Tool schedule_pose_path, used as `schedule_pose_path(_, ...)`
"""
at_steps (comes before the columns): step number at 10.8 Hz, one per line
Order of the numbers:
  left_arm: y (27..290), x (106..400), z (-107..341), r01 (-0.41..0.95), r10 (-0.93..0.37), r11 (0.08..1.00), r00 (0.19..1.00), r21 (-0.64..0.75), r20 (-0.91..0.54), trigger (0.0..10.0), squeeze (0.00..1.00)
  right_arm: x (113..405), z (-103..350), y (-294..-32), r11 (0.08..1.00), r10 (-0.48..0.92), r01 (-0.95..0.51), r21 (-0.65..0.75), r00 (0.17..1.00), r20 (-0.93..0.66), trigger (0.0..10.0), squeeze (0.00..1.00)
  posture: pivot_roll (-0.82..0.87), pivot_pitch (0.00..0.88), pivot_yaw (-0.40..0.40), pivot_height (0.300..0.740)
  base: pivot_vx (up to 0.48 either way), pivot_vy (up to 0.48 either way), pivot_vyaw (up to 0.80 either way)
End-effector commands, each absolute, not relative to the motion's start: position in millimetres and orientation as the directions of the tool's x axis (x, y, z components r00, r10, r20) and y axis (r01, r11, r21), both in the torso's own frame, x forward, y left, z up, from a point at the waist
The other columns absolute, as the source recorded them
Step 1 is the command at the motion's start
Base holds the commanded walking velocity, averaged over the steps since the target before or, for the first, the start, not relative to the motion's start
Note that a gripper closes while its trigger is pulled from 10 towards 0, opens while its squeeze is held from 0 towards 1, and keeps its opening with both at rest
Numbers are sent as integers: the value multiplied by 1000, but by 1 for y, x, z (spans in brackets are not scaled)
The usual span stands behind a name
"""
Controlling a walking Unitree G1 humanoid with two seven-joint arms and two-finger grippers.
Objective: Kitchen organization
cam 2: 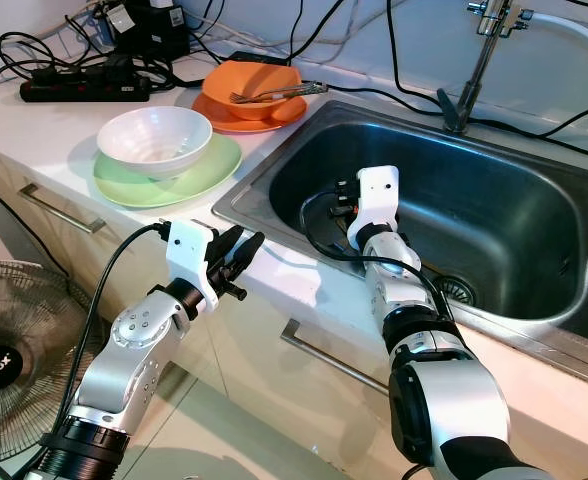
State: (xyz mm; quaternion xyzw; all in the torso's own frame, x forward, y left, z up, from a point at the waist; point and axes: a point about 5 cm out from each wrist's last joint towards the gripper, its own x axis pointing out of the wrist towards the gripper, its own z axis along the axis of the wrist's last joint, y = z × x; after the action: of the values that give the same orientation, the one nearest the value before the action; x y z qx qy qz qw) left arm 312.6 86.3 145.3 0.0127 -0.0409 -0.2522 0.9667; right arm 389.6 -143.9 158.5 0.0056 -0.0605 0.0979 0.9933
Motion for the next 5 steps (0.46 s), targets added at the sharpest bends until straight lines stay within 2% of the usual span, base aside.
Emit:
schedule_pose_path(1,97,326,171,375,-399,914,899,153,180,10000,0,381,168,-125,962,243,-265,61,939,244,10000,0,161,59,-17,740,0,0,0)
schedule_pose_path(2,101,332,185,309,-352,930,905,202,239,10000,0,374,172,-117,951,255,-296,94,917,306,10000,0,161,54,-17,740,0,0,0)
schedule_pose_path(5,99,332,183,316,-359,927,903,202,237,10000,0,371,172,-118,952,255,-293,88,918,305,10000,0,158,44,-14,740,0,0,0)
